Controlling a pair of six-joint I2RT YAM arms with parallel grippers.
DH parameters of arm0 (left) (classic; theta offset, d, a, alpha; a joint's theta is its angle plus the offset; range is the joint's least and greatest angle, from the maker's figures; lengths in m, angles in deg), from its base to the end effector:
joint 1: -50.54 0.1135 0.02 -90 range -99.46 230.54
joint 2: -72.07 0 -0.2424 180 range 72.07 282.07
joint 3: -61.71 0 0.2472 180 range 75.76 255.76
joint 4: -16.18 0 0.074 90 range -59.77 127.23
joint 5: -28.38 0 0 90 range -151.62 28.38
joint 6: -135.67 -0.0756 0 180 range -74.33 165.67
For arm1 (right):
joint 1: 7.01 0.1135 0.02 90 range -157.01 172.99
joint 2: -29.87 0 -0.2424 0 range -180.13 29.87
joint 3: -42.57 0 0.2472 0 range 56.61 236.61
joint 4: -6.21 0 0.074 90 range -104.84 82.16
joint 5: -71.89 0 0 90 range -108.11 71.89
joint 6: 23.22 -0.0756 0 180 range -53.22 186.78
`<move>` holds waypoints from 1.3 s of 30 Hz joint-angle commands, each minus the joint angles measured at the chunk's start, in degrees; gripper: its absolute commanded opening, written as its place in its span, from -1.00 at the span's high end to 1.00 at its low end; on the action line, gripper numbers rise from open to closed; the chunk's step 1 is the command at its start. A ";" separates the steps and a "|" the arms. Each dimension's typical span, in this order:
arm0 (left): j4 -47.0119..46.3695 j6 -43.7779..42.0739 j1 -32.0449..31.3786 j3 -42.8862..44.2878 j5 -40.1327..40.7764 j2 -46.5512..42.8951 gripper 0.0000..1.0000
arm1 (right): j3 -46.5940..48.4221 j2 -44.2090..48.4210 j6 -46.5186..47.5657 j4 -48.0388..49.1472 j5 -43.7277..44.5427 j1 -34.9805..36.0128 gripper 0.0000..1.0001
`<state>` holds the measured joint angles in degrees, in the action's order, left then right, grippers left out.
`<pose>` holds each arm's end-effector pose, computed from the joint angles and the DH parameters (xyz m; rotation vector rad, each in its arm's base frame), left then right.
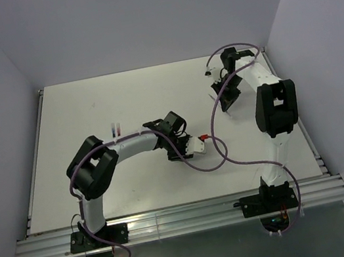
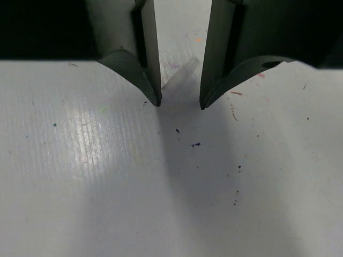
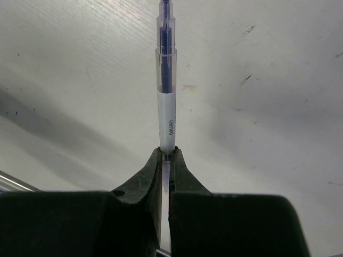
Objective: Insert the pens into the pen caps
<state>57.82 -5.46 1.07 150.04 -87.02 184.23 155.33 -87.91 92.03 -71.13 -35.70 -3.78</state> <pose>0.2331 -0.3225 0.1087 2.1219 1.5929 -0.5888 0.3967 0.0453 0.1616 -0.7489 2.8281 0.4070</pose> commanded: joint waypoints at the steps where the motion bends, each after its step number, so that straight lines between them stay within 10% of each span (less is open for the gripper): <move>1: -0.25 1.73 -1.59 -3.96 4.48 -1.24 0.24 | 3.23 2.20 0.67 -1.31 -1.14 -0.94 1.00; 23: 11.15 1.31 6.57 12.29 4.31 -0.37 0.01 | 2.18 3.25 1.37 -1.58 -0.87 -1.29 1.00; 39: 10.99 2.44 3.42 7.11 3.17 -0.10 0.01 | 1.74 4.39 1.81 -2.28 -2.19 -2.61 1.00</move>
<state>70.24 -3.19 5.53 158.04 -82.74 184.16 156.05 -87.89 93.26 -72.26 -36.70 -5.42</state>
